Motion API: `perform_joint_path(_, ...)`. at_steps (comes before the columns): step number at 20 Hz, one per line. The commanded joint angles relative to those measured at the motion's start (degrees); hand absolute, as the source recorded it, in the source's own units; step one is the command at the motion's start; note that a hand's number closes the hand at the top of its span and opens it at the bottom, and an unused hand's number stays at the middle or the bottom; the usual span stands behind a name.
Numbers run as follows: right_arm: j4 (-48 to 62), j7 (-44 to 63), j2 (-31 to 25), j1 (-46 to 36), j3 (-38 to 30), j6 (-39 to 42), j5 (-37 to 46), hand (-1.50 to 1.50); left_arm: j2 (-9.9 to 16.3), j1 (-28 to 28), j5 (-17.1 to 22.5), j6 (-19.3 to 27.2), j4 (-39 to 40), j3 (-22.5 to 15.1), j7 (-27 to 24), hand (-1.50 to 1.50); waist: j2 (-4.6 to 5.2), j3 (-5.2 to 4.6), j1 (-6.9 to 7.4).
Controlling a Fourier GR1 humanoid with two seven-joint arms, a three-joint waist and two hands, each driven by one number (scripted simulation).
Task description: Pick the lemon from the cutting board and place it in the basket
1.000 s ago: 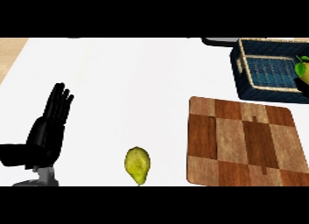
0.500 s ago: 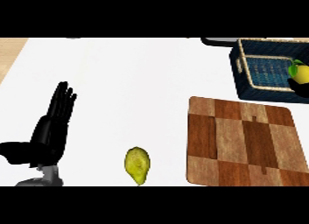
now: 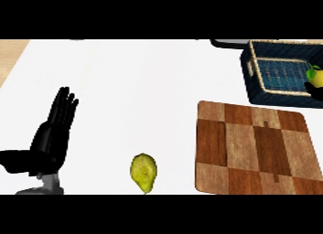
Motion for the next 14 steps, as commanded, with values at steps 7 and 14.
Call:
perform_joint_path(7, 14.0, -7.5, -1.7, -5.7, 0.2, -3.1, -1.2, -1.50, -1.7, -1.6, -2.0, 0.9, 3.2, -0.5, -2.1, 0.00, 0.07, 0.00, 0.08)
perform_joint_path(14, 12.4, -14.1, -3.6, -6.0, -5.4, -5.1, -8.0, -1.50, -0.7, 0.8, -0.5, -0.4, 2.0, 0.6, -2.5, 0.00, -0.05, -0.01, -0.17)
